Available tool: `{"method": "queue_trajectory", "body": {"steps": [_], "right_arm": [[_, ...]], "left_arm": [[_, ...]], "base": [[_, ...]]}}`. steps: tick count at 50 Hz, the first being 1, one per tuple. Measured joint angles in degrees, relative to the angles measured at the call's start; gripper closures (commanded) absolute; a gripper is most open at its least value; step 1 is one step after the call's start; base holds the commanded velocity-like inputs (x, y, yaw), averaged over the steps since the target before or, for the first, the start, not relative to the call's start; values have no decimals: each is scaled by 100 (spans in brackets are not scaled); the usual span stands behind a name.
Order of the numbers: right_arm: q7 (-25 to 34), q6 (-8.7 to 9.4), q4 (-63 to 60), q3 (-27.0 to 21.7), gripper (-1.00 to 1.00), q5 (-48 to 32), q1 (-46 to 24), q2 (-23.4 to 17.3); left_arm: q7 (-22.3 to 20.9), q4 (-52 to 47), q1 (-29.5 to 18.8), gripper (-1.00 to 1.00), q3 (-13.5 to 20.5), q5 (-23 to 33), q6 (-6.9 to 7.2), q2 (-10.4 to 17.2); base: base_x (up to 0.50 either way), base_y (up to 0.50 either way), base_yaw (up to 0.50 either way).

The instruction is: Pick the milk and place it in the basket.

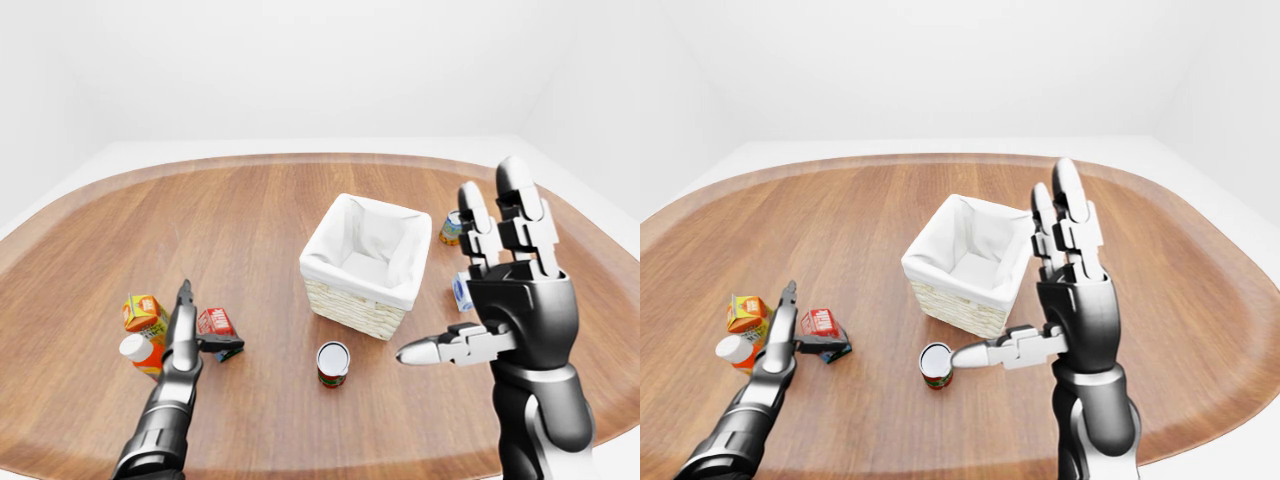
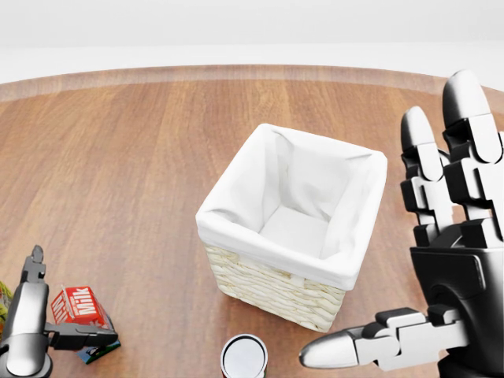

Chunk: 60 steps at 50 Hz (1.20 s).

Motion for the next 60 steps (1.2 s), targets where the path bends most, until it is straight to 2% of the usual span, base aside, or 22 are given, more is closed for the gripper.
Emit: {"method": "queue_trajectory", "body": {"steps": [12,14,16,23,29,39,52,60], "right_arm": [[-23,0,-4,-47,-100,25,-21,3],[-27,0,-4,-53,-100,29,-23,3],[-30,0,-8,-59,-100,33,-26,3],[-37,0,-8,-71,-100,41,-30,3],[-39,0,-6,-78,-100,47,-32,3],[-41,0,11,-68,-100,42,-25,4],[-40,0,42,-20,-100,12,-3,6],[-41,0,48,3,-100,-6,0,4]], "left_arm": [[-77,401,-7,-100,-141,224,0,-21],[-103,427,1,-51,-147,235,0,-27],[-132,396,0,100,-111,232,0,-14],[-297,326,14,100,-1,206,0,25],[-435,385,11,100,-104,200,0,10],[-567,326,72,100,-61,109,1,7],[-881,-515,381,100,17,-88,0,-109],[-1020,-955,403,100,113,-144,0,-90]], "base": [[0,0,0],[0,0,0],[0,0,0],[0,0,0],[0,0,0],[0,0,0],[0,0,0],[0,0,0]]}}
